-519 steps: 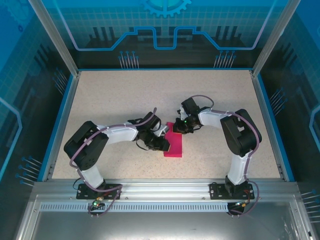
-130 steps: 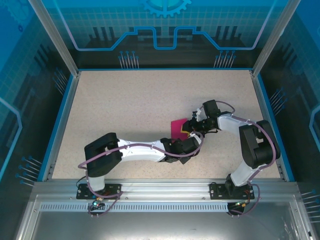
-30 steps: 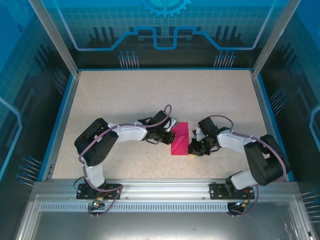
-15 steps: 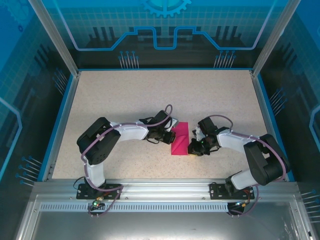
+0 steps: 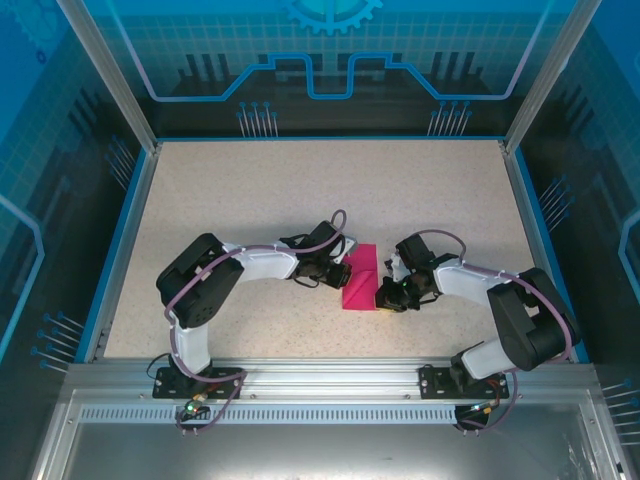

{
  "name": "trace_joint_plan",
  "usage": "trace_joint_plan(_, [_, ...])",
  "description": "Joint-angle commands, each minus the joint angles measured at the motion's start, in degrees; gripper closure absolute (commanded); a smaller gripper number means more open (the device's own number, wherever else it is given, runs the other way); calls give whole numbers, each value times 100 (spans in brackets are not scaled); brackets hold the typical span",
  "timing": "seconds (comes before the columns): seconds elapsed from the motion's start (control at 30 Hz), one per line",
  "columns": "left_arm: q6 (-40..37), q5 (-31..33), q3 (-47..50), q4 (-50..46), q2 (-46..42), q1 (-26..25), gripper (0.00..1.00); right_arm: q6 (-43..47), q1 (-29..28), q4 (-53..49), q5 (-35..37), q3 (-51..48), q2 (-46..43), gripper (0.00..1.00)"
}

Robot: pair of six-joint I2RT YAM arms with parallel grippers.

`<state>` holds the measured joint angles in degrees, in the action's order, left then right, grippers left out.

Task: Fold a paper plane with a square sheet of paper (fold left side to right side)
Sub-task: Fold the triangle a second time at the center of the table.

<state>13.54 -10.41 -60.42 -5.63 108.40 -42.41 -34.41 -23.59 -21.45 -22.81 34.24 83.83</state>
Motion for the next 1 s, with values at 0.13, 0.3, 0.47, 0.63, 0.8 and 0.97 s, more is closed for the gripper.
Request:
trace_joint_plan(0.13, [-97,-174,-92,-79,164,57,100,-223,153,437,-317,-75,-711,88])
trace_joint_plan(0.3, [-84,-163,-56,-72,139,50,100,-658,162,1316,-620,6,-464,89])
trace_joint_plan(0.47, [-88,-189,-57,-71,146,50,100,-820,141,1805,-817,228,-15,89])
trace_joint_plan(0.63, [-88,-192,-69,-88,146,57,100,-787,47,1871,-831,485,343,89])
trace_joint_plan(0.8, [-114,-172,-92,-145,129,58,100,-684,5,1820,-789,609,654,89])
trace_joint_plan(0.97, [-136,-163,-114,-195,131,55,100,-564,-22,1697,-715,670,848,89])
